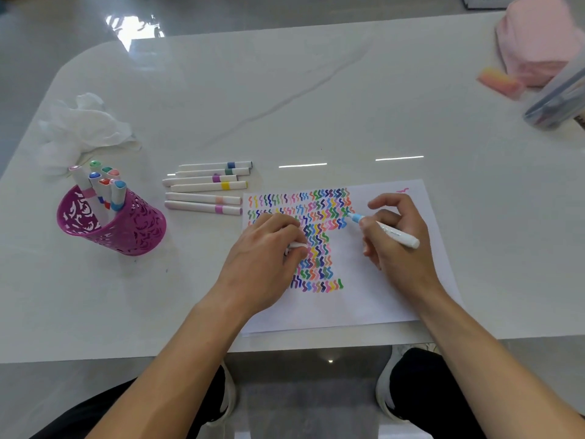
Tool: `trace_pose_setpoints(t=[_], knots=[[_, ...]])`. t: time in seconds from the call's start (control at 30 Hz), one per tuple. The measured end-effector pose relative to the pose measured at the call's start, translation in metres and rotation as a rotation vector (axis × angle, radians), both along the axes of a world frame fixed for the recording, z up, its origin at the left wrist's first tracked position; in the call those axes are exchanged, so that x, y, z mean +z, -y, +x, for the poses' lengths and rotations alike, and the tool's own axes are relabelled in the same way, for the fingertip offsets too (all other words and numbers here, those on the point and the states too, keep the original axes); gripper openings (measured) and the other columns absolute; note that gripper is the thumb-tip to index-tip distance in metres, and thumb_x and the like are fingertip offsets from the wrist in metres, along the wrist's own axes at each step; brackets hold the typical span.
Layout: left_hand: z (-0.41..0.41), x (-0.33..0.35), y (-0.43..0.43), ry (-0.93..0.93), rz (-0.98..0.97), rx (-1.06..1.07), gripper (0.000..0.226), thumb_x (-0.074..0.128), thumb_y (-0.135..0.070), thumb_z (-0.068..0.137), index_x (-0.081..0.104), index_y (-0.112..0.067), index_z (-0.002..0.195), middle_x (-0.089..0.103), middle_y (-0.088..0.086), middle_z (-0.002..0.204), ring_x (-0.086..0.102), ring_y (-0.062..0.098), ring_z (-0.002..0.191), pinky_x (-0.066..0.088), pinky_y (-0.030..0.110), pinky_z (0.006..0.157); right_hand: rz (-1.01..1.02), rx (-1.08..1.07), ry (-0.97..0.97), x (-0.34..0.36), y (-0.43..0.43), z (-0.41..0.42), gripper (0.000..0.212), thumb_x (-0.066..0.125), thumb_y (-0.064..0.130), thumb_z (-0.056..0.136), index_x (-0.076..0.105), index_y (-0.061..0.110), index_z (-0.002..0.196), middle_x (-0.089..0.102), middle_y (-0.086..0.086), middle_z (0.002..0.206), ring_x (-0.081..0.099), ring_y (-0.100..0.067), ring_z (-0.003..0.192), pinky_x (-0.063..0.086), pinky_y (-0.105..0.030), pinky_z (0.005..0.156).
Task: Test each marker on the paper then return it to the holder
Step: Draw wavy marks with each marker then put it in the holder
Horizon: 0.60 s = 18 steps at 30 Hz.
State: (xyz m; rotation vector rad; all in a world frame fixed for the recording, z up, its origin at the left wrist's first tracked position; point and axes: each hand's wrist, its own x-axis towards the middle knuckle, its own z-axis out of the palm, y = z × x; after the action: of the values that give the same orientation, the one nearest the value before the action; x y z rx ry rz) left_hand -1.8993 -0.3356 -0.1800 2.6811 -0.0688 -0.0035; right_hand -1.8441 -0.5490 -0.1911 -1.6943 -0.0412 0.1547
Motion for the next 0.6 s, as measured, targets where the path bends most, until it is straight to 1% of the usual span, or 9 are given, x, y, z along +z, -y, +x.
trace_pose_setpoints(t=[0.07,0.13,0.23,0.33,0.43,0.6], knots=[[-0.0004,0.0001,-0.0004,-0.001,-0.004,-0.003,0.019,0.065,-0.035,0.097,0.070,-0.025,0.112,0.061,-0.013,0.125,0.050,0.006,0.118,0.041,0.022,0.096,-0.037,-0.030,0.032,-0.0013,-0.0007,-0.0019,0.017,0.069,0.034,0.080,0.060,0.024,0.091,0.064,-0.009,0.076,0.059,-0.018,0.058,0.045,-0.020,0.046],[-0.0001,0.0004,-0.0004,-0.004,-0.006,-0.001,0.019,0.064,-0.035,0.097,0.070,-0.025,0.112,0.060,-0.014,0.125,0.049,0.006,0.118,0.037,0.019,0.095,-0.091,-0.051,0.070,-0.0023,-0.0009,-0.0037,0.015,0.072,0.033,0.079,0.059,0.028,0.082,0.066,-0.001,0.076,0.062,-0.021,0.058,0.048,-0.025,0.046],[0.0009,0.0005,-0.0002,-0.006,-0.008,0.003,0.018,0.064,-0.035,0.097,0.071,-0.024,0.111,0.061,-0.014,0.125,0.049,0.006,0.118,0.035,0.018,0.094,-0.141,-0.094,0.107,-0.0041,-0.0017,-0.0069,0.017,0.073,0.035,0.078,0.057,0.038,0.073,0.067,0.000,0.074,0.066,-0.025,0.057,0.050,-0.027,0.045],[0.0003,0.0008,-0.0011,-0.011,-0.011,0.001,0.018,0.065,-0.035,0.097,0.071,-0.024,0.110,0.061,-0.013,0.125,0.049,0.006,0.119,0.035,0.018,0.095,-0.172,-0.101,0.117,-0.0047,-0.0028,-0.0078,0.016,0.071,0.041,0.076,0.056,0.039,0.072,0.067,0.000,0.071,0.068,-0.030,0.058,0.050,-0.035,0.044],[0.0001,0.0007,-0.0013,-0.013,-0.014,0.003,0.018,0.065,-0.035,0.097,0.071,-0.024,0.109,0.061,-0.014,0.126,0.049,0.005,0.119,0.035,0.018,0.095,-0.194,-0.096,0.123,-0.0057,-0.0029,-0.0069,0.017,0.070,0.045,0.076,0.055,0.036,0.074,0.068,0.002,0.071,0.068,-0.030,0.058,0.054,-0.041,0.047],[0.0007,0.0003,-0.0006,-0.019,-0.013,0.008,0.018,0.065,-0.037,0.096,0.070,-0.025,0.109,0.060,-0.014,0.125,0.048,0.004,0.118,0.035,0.017,0.094,-0.214,-0.089,0.131,-0.0075,-0.0034,-0.0064,0.017,0.071,0.041,0.079,0.055,0.041,0.073,0.068,0.003,0.069,0.067,-0.027,0.059,0.053,-0.037,0.048]])
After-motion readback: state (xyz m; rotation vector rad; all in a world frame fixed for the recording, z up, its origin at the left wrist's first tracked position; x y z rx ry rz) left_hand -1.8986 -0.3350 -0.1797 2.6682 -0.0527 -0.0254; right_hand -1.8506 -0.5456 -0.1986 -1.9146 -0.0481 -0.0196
